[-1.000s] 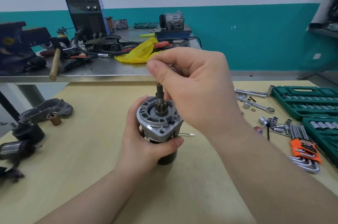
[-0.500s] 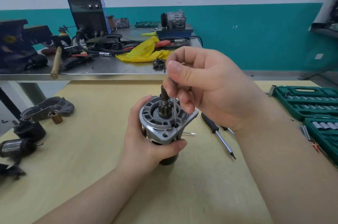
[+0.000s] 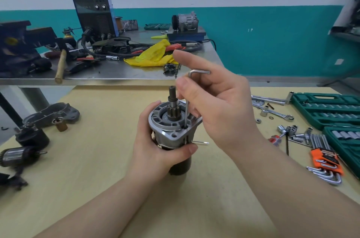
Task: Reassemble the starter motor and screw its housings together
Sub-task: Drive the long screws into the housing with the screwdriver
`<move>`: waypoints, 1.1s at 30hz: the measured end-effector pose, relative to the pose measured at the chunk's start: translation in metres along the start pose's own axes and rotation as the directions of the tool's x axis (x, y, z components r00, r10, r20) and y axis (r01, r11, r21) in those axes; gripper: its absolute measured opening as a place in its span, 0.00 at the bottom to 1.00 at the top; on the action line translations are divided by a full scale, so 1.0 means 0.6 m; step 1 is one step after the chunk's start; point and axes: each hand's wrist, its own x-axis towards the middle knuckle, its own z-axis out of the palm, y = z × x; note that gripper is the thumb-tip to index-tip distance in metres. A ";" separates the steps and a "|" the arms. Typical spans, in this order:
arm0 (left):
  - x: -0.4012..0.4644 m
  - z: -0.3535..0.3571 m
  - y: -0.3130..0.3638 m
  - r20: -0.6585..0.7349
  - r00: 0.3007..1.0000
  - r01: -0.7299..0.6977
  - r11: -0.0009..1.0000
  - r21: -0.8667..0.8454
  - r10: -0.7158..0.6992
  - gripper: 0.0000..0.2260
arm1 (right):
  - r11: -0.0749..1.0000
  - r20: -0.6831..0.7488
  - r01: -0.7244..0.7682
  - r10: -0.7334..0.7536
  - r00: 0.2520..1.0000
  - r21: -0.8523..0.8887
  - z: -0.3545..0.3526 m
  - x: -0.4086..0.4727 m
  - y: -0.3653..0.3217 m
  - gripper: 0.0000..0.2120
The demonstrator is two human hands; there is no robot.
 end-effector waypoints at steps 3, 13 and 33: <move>-0.004 0.001 0.000 0.021 1.000 -0.007 1.000 -0.001 0.007 0.49 | 0.909 -0.038 0.225 -0.254 0.967 -0.352 0.007 -0.004 0.002 0.16; 0.001 -0.001 -0.004 0.008 1.000 0.000 1.000 0.009 -0.001 0.48 | 0.996 0.353 -0.054 0.074 0.933 -0.066 -0.031 0.022 -0.048 0.09; -0.007 0.001 0.005 0.052 0.998 -0.042 0.999 0.010 0.042 0.48 | 0.847 0.356 -0.527 0.473 0.806 0.069 -0.025 0.052 -0.059 0.07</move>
